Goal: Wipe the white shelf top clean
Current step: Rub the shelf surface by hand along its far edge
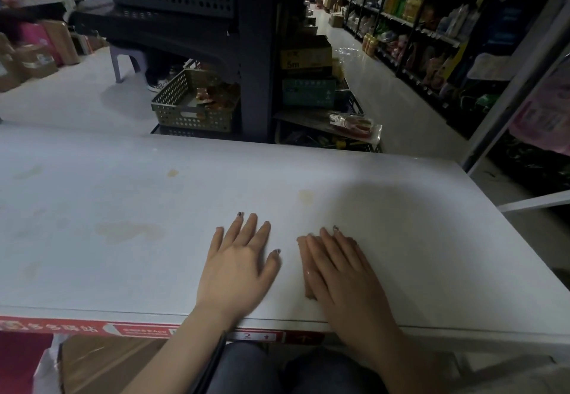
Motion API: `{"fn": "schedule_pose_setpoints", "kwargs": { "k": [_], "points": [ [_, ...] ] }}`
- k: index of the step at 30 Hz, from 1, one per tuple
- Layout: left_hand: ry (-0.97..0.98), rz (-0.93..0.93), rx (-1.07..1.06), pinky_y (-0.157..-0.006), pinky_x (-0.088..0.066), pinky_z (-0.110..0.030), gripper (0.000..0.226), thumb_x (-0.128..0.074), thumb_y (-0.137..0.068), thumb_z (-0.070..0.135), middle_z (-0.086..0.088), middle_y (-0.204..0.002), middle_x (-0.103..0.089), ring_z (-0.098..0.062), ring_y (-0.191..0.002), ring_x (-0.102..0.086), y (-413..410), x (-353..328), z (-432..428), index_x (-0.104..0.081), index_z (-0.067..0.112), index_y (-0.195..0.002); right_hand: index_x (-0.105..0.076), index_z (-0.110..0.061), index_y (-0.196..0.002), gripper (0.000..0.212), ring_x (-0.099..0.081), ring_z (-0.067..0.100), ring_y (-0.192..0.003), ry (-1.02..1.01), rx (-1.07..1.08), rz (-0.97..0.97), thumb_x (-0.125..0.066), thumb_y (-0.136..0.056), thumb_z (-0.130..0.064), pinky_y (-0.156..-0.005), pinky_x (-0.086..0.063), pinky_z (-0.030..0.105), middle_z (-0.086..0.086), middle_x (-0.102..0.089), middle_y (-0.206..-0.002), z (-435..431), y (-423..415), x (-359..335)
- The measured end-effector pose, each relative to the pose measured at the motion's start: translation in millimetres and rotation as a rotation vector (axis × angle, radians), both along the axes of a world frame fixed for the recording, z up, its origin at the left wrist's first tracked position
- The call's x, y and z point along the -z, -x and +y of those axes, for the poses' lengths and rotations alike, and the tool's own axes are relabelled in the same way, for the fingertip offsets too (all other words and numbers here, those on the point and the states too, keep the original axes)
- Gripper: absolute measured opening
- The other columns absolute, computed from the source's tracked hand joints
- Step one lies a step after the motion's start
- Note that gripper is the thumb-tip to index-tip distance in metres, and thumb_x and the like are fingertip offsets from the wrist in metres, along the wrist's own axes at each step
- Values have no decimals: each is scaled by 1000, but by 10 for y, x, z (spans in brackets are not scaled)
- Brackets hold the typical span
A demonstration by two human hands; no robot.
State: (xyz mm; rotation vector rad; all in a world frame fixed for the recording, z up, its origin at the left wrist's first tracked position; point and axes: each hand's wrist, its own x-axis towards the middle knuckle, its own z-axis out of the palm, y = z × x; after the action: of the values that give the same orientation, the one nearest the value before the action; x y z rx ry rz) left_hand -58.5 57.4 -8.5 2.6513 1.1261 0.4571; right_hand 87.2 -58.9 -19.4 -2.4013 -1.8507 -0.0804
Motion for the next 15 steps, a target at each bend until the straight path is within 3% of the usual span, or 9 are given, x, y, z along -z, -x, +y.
{"fn": "schedule_pose_setpoints", "kwargs": {
  "k": [2, 4, 6, 11, 15],
  "points": [
    [1, 1, 4, -114, -1, -33, 80, -1, -77, 59, 3, -155, -18, -13, -144, -1, -2, 6, 5, -28, 26, -145, -32, -19, -145, 74, -19, 24, -141, -37, 30, 2, 13, -94, -47, -115, -12, 44, 5, -33, -150, 102, -20, -59],
    [-3, -7, 6, -115, -4, -35, 78, -3, -79, 59, 3, -154, -21, -14, -144, -3, -7, 24, 16, -30, 26, -144, -9, -23, -149, 89, 10, 14, -140, -49, 21, 31, 32, -78, -57, -116, 7, 36, 0, -9, -157, 167, -51, -74],
    [-10, -12, 11, -115, -8, -37, 74, -7, -81, 58, 1, -153, -25, -15, -144, -7, -13, 42, 25, -34, 25, -142, 7, -26, -148, 96, 26, 6, -132, 16, 40, 87, 41, -64, -59, -111, 15, 29, -5, 8, -157, 227, -91, -136],
    [-34, -17, 3, -112, -20, -41, 65, -20, -86, 54, -3, -146, -39, -20, -141, -22, -7, 75, 40, -46, 21, -135, 8, -26, -148, 103, 22, 10, -139, 39, 46, 77, 44, -58, -61, -111, 16, 29, -3, 9, -157, 414, -203, -160],
    [-60, -10, -4, -109, -28, -43, 59, -26, -87, 51, -4, -141, -46, -23, -138, -30, -12, 84, 41, -52, 19, -129, 4, -25, -149, 98, 15, 14, -142, 28, 48, 65, 36, -66, -64, -111, 14, 29, -2, 5, -158, 560, -284, -168]
  ]
}}
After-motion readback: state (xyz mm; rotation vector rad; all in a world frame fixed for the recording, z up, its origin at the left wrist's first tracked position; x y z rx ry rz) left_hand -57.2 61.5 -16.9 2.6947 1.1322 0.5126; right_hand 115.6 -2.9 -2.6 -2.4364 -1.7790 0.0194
